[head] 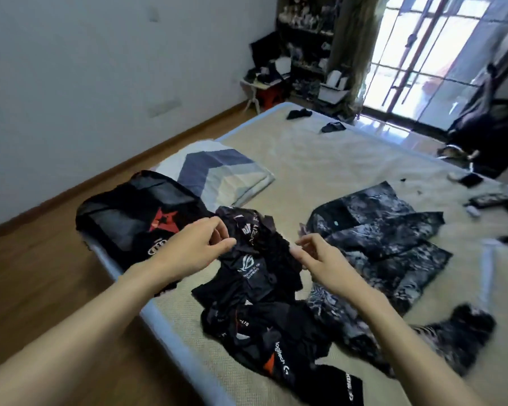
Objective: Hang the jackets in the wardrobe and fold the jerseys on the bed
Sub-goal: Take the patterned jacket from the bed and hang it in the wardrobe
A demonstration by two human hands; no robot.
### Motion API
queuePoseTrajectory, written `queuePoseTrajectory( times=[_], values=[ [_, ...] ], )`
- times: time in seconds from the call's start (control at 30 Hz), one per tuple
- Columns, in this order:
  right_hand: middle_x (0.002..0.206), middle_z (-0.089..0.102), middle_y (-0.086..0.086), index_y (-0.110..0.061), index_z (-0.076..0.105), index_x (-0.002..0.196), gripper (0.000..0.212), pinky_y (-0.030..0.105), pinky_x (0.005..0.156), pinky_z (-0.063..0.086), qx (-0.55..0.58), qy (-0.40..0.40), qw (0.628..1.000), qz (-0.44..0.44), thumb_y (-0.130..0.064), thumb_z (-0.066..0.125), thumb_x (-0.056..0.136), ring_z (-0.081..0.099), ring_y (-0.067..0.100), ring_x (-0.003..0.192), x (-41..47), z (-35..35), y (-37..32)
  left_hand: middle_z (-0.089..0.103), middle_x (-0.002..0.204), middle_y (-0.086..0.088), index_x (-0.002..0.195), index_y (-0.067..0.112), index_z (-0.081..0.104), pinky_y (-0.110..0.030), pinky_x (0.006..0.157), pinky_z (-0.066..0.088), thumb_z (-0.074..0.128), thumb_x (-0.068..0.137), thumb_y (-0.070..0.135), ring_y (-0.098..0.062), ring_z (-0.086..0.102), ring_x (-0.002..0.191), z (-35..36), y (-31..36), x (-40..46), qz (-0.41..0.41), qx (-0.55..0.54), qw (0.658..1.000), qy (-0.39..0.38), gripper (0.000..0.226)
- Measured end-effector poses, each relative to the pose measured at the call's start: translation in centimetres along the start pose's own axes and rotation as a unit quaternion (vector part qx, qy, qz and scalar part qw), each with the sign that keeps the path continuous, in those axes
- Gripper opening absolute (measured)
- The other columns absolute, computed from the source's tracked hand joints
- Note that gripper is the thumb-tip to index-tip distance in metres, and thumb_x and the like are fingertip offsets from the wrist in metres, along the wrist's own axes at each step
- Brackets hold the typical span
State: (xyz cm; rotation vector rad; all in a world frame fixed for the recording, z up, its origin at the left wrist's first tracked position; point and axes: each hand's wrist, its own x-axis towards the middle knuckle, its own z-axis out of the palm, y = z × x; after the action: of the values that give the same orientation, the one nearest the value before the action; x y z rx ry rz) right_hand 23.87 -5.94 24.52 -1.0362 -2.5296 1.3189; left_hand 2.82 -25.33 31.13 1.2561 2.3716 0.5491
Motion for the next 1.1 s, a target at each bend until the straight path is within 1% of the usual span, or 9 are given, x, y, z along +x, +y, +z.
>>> queuePoseTrajectory(
  times=[0.23,0.37,0.5,0.7,0.77,0.83,0.97,1.03,1.1],
  values=[
    [0.092,0.060,-0.005,-0.022,0.054,0.113,0.031,0.032,0.077,0.047,0.044,0.080,0.968,0.234,-0.050,0.056,0.100,0.059,0.013,0.083,-5.7,-0.2,9.3,0.068,0.087,0.000,0.093,0.019,0.062,-0.038,0.077,0.049,0.063,0.097,0.043,-0.019,0.064,0.084,8.9,4.7,11.9,0.126,-0.028,0.978,-0.162,0.024],
    [0.095,0.061,-0.001,-0.020,0.052,0.114,0.036,0.030,0.071,0.044,0.056,0.133,0.927,0.345,-0.054,0.056,0.099,0.060,0.014,0.084,-9.5,0.1,10.8,0.065,0.089,0.003,0.092,0.023,0.058,-0.037,0.075,0.050,0.060,0.099,0.045,-0.016,0.061,0.083,13.5,7.0,15.1,0.206,-0.004,0.949,-0.238,0.023],
    [0.100,0.064,0.003,-0.020,0.052,0.111,0.036,0.037,0.084,0.051,0.057,0.165,0.895,0.410,-0.053,0.058,0.098,0.064,0.021,0.094,-11.5,1.2,13.3,0.064,0.091,-0.001,0.093,0.019,0.056,-0.042,0.076,0.052,0.060,0.099,0.044,-0.020,0.061,0.083,19.9,8.7,17.2,0.240,0.031,0.920,-0.308,0.026],
    [0.095,0.066,0.005,-0.022,0.050,0.117,0.037,0.041,0.088,0.052,0.077,0.153,0.883,0.438,-0.053,0.057,0.098,0.065,0.020,0.093,-12.0,5.1,19.0,0.061,0.087,-0.009,0.092,0.007,0.050,-0.035,0.067,0.042,0.062,0.099,0.034,-0.027,0.058,0.079,33.6,8.3,20.3,0.134,0.029,0.920,-0.367,0.031],
    [0.099,0.067,0.007,-0.023,0.049,0.118,0.037,0.043,0.088,0.054,0.075,0.139,0.890,0.429,-0.053,0.056,0.099,0.065,0.021,0.093,-11.1,6.6,21.2,0.068,0.095,-0.020,0.101,0.002,0.056,-0.041,0.075,0.053,0.065,0.096,0.036,-0.035,0.065,0.084,38.7,6.5,22.5,0.081,0.010,0.931,-0.355,0.036],
    [0.096,0.064,0.002,-0.021,0.049,0.120,0.040,0.045,0.087,0.053,0.074,0.142,0.894,0.417,-0.054,0.056,0.098,0.063,0.020,0.091,-10.1,8.1,23.9,0.066,0.116,-0.032,0.115,-0.002,0.060,-0.050,0.090,0.054,0.067,0.094,0.042,-0.045,0.064,0.104,43.4,5.1,24.5,0.025,-0.005,0.942,-0.336,0.049],
    [0.115,0.057,-0.001,-0.015,0.048,0.131,0.051,0.040,0.088,0.051,0.092,0.146,0.900,0.401,-0.054,0.056,0.098,0.059,0.019,0.102,-7.8,10.1,28.1,0.059,0.135,-0.031,0.130,-0.014,0.057,-0.048,0.103,0.049,0.074,0.092,0.036,-0.043,0.059,0.124,48.5,3.6,25.7,-0.087,-0.031,0.946,-0.311,0.065],
    [0.123,0.058,0.003,-0.014,0.047,0.132,0.052,0.040,0.089,0.052,0.099,0.148,0.904,0.388,-0.052,0.057,0.099,0.060,0.022,0.107,-7.3,10.5,29.1,0.069,0.123,-0.024,0.119,-0.007,0.066,-0.035,0.091,0.055,0.078,0.089,0.026,-0.036,0.067,0.110,49.7,2.9,25.3,-0.120,-0.085,0.942,-0.301,0.047],
    [0.128,0.057,0.005,-0.013,0.046,0.133,0.050,0.042,0.091,0.051,0.104,0.145,0.909,0.376,-0.048,0.057,0.100,0.059,0.024,0.110,-7.4,10.4,29.3,0.071,0.096,-0.015,0.096,0.002,0.070,-0.012,0.059,0.051,0.074,0.092,0.017,-0.026,0.066,0.084,49.2,3.4,23.9,-0.109,-0.132,0.942,-0.290,0.015]
  ],
)
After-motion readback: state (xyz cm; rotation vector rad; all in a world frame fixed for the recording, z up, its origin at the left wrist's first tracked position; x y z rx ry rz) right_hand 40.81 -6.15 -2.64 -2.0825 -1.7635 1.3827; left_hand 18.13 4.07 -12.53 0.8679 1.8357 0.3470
